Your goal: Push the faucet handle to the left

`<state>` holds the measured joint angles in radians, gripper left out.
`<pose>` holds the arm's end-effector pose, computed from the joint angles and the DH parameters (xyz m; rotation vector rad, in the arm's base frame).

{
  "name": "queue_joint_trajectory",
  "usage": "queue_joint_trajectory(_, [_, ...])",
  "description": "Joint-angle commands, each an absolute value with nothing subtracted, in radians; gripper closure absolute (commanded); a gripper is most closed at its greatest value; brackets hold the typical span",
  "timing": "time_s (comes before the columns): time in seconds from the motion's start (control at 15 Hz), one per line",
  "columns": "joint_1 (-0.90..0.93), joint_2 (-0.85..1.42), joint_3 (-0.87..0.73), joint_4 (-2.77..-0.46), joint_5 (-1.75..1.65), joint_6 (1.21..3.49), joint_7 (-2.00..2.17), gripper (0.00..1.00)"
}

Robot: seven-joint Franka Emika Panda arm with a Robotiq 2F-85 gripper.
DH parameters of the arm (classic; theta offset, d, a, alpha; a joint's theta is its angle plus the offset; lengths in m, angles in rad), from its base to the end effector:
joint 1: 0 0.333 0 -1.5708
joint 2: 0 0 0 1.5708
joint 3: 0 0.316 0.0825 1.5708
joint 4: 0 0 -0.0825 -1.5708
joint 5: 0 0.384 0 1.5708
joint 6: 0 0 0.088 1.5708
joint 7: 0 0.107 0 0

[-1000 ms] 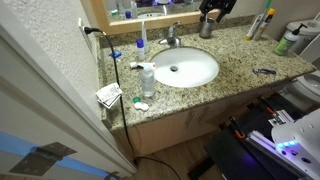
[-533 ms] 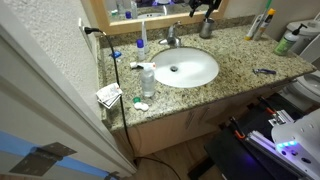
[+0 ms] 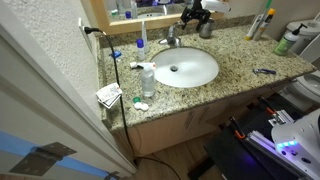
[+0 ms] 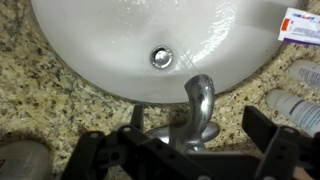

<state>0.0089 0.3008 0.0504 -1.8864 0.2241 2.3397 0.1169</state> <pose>0.6357 0.0393 0.3639 -2.9199 0.3003 -0.1979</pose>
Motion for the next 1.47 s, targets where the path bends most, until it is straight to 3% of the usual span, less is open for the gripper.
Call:
queue_joint_trajectory(0.0, [0.012, 0.329, 0.047, -1.857, 0.237, 2.344, 0.118, 0.00])
queue_joint_trajectory(0.93, [0.033, 0.561, 0.035, -1.537, 0.189, 2.317, 0.222, 0.00])
queue_joint_trajectory(1.2, [0.035, 0.537, 0.035, -1.580, 0.183, 2.344, 0.215, 0.00])
queue_joint_trajectory(1.27, [0.034, 0.530, 0.036, -1.592, 0.181, 2.352, 0.206, 0.25])
queue_joint_trajectory(1.33, [0.033, 0.528, 0.037, -1.594, 0.183, 2.352, 0.205, 0.26])
queue_joint_trajectory(1.4, [0.036, 0.526, 0.033, -1.592, 0.179, 2.349, 0.213, 0.34])
